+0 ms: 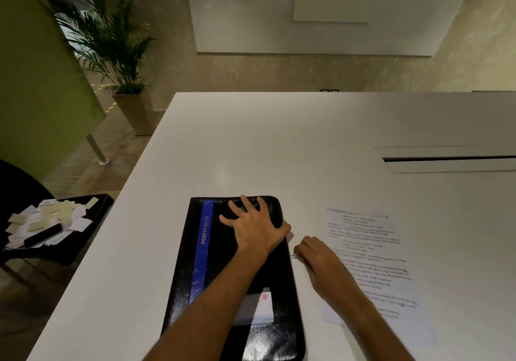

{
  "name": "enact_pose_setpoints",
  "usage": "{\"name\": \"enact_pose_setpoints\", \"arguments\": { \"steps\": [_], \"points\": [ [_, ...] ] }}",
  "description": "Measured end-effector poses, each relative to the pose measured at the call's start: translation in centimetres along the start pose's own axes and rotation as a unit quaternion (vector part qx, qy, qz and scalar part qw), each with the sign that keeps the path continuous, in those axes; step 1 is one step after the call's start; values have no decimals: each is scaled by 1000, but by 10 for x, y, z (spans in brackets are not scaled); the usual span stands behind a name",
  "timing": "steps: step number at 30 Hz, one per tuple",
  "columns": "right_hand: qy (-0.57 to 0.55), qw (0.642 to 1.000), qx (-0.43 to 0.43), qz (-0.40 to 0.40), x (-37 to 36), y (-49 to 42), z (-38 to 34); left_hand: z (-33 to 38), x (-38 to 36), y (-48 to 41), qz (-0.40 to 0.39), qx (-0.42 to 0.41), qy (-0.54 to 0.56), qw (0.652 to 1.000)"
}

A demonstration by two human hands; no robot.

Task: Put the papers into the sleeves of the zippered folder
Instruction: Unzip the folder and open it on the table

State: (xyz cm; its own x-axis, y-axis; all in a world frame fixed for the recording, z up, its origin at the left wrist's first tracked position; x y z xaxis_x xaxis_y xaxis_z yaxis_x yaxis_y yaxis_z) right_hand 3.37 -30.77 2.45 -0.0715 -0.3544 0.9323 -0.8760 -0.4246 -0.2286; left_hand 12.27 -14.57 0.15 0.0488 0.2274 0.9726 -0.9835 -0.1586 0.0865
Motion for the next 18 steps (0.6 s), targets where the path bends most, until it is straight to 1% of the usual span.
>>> {"name": "enact_pose_setpoints", "arguments": {
  "steps": [5, 6, 8, 9, 10, 13, 15, 18],
  "points": [
    [-1, 999, -41, 10, 1, 30, -17, -3, 0, 3, -28, -11, 5, 1000],
    [0, 999, -48, 14, 2, 33, -19, -3, 0, 3, -45, -13, 13, 999],
    [1, 998, -64, 26, 4, 37, -21, -3, 1, 8, -88, -31, 64, 994],
    [1, 997, -73, 32, 5, 37, -21, -2, 2, 14, -101, -56, 96, 989],
    [0, 996, -82, 37, 5, 37, -22, -1, 3, 24, -99, -97, 116, 984],
    [-12, 994, -96, 40, 4, 35, -22, -7, -1, 81, -54, -241, 129, 960],
    [-20, 994, -103, 39, 3, 35, -22, -18, -14, 131, -33, -295, 122, 947],
    [-18, 993, -109, 46, 2, 39, -23, -26, -24, 179, -3, -347, 94, 933]
  ]
}}
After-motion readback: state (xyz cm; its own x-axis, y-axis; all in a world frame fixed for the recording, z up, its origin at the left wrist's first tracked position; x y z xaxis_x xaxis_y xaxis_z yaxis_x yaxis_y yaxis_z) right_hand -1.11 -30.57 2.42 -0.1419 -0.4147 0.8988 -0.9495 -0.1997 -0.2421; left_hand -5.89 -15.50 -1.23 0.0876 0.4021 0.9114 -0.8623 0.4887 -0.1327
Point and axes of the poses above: each hand's wrist, its own y-axis away from the middle knuckle, its own x-axis out of the back of the hand, z = x × y, the point moved 9 cm from there along -y, towards the middle knuckle, and after that the axes turned 7 degrees about y, right-handed, at the moved point
